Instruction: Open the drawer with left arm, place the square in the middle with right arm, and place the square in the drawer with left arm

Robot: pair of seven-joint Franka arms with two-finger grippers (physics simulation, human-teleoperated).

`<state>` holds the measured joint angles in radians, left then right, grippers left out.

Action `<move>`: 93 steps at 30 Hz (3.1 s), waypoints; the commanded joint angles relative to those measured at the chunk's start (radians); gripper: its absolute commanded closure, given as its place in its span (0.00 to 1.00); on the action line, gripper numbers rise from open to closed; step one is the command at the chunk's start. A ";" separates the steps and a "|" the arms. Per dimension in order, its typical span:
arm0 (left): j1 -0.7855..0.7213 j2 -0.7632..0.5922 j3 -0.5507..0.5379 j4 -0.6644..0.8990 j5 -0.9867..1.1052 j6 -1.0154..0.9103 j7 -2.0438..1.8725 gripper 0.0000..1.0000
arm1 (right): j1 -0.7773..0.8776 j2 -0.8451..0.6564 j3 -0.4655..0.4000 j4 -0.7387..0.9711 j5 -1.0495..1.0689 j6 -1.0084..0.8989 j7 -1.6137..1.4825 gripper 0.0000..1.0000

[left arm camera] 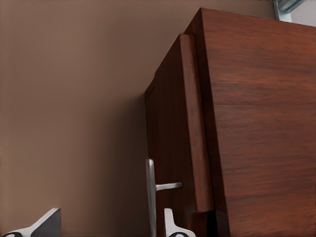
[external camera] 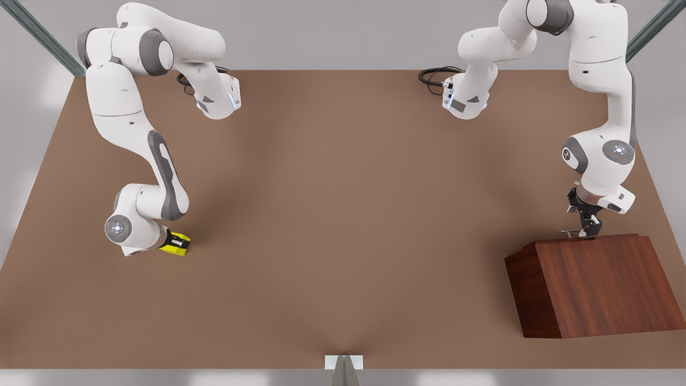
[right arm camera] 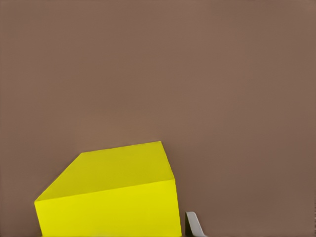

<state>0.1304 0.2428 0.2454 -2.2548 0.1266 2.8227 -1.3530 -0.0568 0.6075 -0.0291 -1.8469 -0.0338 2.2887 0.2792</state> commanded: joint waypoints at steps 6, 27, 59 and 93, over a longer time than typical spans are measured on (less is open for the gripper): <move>0.000 -0.020 0.000 -0.008 -0.001 -0.060 0.002 0.00 | 0.002 -0.005 0.000 0.002 0.000 0.000 0.002 0.25; 0.002 -0.091 0.003 -0.042 0.001 -0.169 0.011 0.00 | 0.589 0.120 0.167 0.425 0.158 -0.017 0.877 0.23; -0.015 -0.306 0.075 -0.262 0.007 -0.213 0.026 0.00 | 0.161 -0.497 -0.095 0.336 -0.051 -0.712 -0.284 0.00; -0.566 0.417 -0.406 0.891 0.119 -0.835 1.468 0.00 | 0.126 -0.463 -0.103 0.400 0.012 -0.641 -0.304 0.00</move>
<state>-0.4356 0.6695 -0.1610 -1.3638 0.2124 1.9880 0.1177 0.0709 0.1471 -0.1318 -1.4466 -0.0173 1.6489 -0.0245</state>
